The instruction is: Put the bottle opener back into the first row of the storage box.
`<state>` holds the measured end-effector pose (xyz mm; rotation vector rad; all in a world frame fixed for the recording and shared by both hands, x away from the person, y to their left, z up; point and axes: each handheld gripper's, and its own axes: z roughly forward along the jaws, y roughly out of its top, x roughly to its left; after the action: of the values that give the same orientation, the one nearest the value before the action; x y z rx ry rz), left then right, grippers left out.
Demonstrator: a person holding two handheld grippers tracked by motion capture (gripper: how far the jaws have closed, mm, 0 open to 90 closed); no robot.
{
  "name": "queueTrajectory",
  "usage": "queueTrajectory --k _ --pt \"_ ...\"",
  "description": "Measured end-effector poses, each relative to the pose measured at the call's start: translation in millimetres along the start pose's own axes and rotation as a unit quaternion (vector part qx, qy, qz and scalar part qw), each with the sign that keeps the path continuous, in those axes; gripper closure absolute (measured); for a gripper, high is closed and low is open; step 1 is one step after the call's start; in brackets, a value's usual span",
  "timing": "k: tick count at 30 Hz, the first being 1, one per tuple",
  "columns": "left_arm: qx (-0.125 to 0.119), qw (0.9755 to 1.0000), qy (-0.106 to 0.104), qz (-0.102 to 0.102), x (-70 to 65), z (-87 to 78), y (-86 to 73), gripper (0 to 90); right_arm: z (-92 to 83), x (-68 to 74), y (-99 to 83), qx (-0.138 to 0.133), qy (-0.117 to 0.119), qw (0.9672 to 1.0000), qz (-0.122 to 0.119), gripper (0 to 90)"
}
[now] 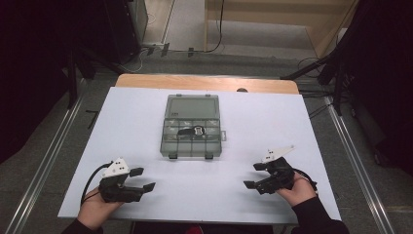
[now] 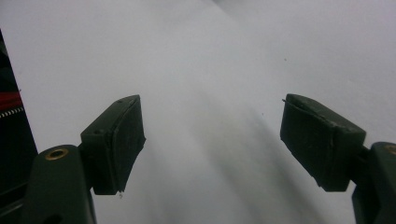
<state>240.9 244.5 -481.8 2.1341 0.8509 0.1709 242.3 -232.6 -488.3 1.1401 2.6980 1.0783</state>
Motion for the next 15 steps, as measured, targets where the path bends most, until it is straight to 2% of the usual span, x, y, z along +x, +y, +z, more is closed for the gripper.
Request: queueTrajectory --k 7,15 --pt "0.0 1.0 0.001 -0.001 0.5 -0.3 0.0 27.3 -6.5 -2.1 -11.3 -0.01 -0.004 0.9999 0.001 22.7" --pt "0.0 1.0 0.002 -0.002 1.0 -0.7 0.1 27.3 -6.2 -4.4 -19.1 -0.009 -0.006 0.9999 0.002 22.7"
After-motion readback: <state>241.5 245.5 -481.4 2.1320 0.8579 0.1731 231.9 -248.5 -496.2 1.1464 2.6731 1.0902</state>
